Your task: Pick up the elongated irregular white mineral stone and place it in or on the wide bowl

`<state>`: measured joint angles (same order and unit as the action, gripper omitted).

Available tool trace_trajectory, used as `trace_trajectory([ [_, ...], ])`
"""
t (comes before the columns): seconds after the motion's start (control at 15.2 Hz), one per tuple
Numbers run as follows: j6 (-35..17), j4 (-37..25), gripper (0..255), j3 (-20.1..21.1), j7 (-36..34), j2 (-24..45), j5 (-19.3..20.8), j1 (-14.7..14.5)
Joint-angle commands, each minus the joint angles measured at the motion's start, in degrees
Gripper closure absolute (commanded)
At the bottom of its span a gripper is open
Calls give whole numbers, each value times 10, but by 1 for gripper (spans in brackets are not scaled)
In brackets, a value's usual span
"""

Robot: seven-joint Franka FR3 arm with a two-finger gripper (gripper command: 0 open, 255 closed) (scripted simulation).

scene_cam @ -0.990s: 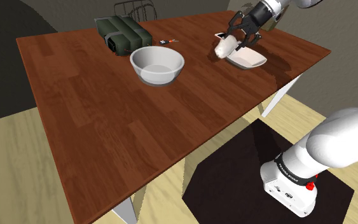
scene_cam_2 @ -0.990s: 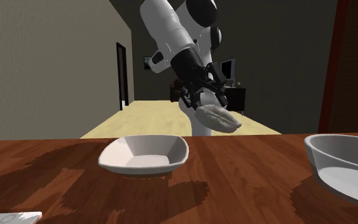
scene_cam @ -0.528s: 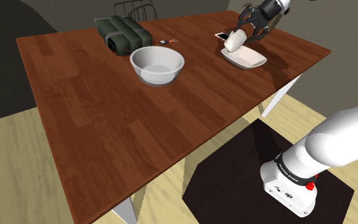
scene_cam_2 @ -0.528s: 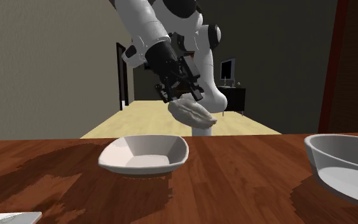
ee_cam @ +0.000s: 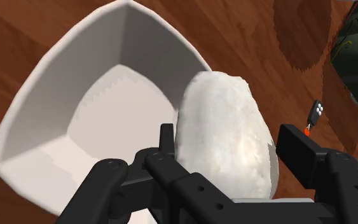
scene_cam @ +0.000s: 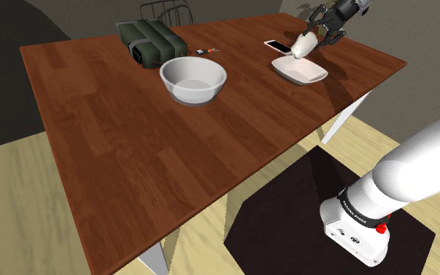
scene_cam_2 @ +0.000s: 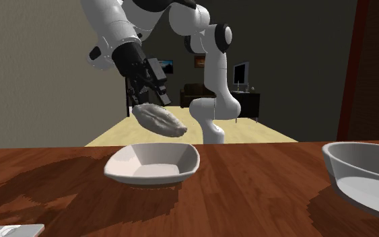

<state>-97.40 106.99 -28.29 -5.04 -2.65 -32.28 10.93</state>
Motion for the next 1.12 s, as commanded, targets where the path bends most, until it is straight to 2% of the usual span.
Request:
trace_trajectory([
  [0.0,-4,0,255,-2,10,9,-4,2],
  [0.86,-79,73,255,-1,63,30,-25,0],
  [1.06,-79,73,255,-1,63,30,-25,1],
])
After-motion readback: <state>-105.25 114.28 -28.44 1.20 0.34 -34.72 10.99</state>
